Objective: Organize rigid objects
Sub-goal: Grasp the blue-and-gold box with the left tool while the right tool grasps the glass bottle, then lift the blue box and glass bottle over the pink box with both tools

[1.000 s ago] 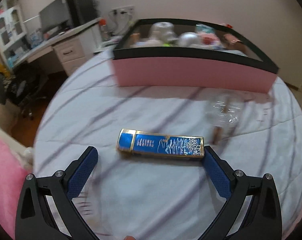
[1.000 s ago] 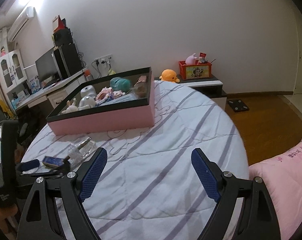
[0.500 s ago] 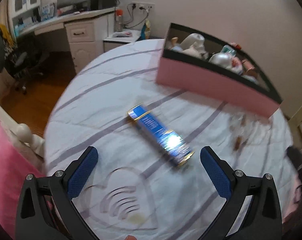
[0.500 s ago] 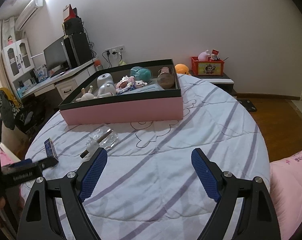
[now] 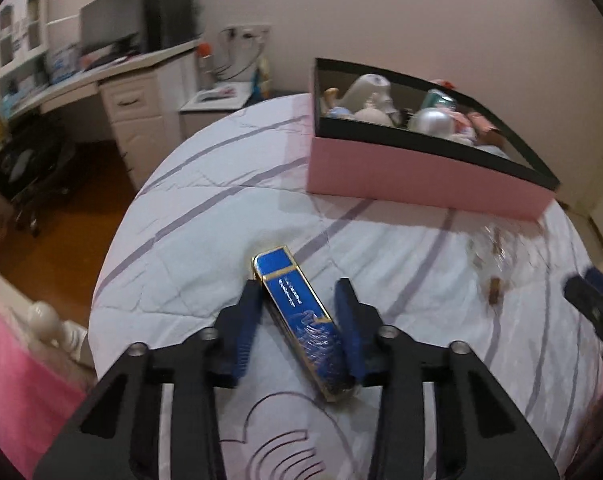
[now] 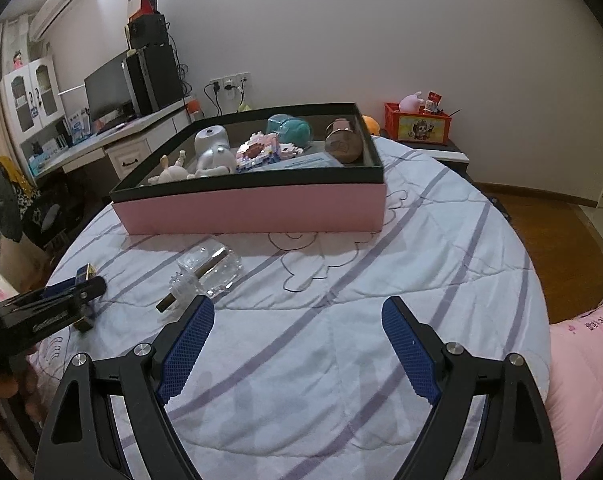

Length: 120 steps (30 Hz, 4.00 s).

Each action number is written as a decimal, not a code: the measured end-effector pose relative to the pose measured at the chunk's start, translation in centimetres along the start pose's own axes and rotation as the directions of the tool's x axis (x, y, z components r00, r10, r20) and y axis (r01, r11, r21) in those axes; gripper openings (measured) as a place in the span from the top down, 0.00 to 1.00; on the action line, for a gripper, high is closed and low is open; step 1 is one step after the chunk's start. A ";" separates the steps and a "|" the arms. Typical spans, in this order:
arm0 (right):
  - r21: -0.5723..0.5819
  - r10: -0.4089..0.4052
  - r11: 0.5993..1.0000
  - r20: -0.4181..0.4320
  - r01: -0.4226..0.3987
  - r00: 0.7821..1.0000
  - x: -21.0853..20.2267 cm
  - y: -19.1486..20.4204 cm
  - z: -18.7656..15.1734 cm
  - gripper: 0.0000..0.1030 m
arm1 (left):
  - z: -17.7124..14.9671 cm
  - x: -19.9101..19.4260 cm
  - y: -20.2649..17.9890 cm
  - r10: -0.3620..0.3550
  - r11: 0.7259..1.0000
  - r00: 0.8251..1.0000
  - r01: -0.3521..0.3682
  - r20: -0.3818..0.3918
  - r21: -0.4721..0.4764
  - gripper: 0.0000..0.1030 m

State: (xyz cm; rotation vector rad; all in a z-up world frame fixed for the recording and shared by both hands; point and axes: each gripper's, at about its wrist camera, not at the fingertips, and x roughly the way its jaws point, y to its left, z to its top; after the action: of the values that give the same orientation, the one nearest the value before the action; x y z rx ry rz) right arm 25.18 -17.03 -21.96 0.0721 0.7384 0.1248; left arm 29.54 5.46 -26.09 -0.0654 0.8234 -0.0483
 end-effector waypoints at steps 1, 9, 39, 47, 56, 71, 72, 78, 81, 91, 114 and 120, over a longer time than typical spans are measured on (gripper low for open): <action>-0.006 0.003 1.000 -0.007 -0.004 1.000 0.2 0.3 0.1 0.15 | -0.2 -0.3 0.3 -0.018 1.000 1.000 0.018 0.005 0.004 0.64; -0.036 0.025 0.999 -0.100 -0.029 0.995 3.5 3.8 1.3 0.15 | -1.1 -1.2 1.3 -0.078 0.997 0.997 0.078 0.028 0.011 0.60; -0.096 0.009 0.995 -0.125 -0.021 0.992 -0.2 -0.9 -2.9 0.54 | -3.0 -1.8 -8.0 -0.130 0.959 0.991 0.128 -0.008 0.253 0.80; -0.105 -0.016 0.994 -0.093 0.006 0.995 0.6 -0.5 -2.5 0.53 | -2.9 -2.0 -7.4 -0.142 0.968 0.990 0.140 -0.006 0.207 0.80; -0.061 0.013 0.998 -0.097 -0.019 0.995 1.4 -1.3 -1.6 0.52 | -2.7 -2.0 -7.4 -0.137 0.975 0.991 0.136 -0.008 0.173 0.80; -0.019 0.084 0.996 0.119 -0.083 0.989 -5.3 -0.4 -0.6 0.51 | -0.3 -7.4 -8.7 -0.137 0.977 0.975 0.105 0.172 0.183 0.80; -0.026 0.085 0.996 0.137 -0.083 0.987 -6.1 -0.2 -0.2 0.51 | 0.0 -8.3 -8.8 -0.130 0.979 0.970 0.092 0.207 0.182 0.80; -0.055 0.081 0.996 0.249 -0.070 0.965 -9.9 1.3 1.6 0.51 | 2.0 -12.2 -9.6 -0.115 0.982 0.936 0.057 0.334 0.181 0.80; -0.063 0.063 0.997 0.295 -0.046 0.954 -11.0 1.9 2.4 0.51 | 2.6 -13.8 -9.8 -0.082 0.988 0.909 0.019 0.408 0.155 0.80; -0.062 0.042 0.998 0.382 -0.020 0.923 -12.6 3.2 3.7 0.51 | 4.2 -16.2 -10.5 -0.078 0.984 0.843 -0.019 0.532 0.175 0.80; -0.062 0.046 0.998 0.331 -0.026 0.943 -5.8 2.0 8.7 0.51 | 10.4 -8.6 -12.9 -0.084 0.969 0.882 -0.036 0.463 0.244 0.80; -0.075 0.023 0.997 0.249 -0.005 0.968 -0.3 1.0 11.5 0.51 | 14.0 -2.8 -13.4 -0.066 0.960 0.922 -0.046 0.382 0.277 0.80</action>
State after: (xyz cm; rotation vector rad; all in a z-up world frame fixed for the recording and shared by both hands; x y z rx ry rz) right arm 32.63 -16.37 -13.16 0.0219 0.4810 0.1533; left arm 37.66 -7.13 -13.52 0.1862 0.4111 -0.1573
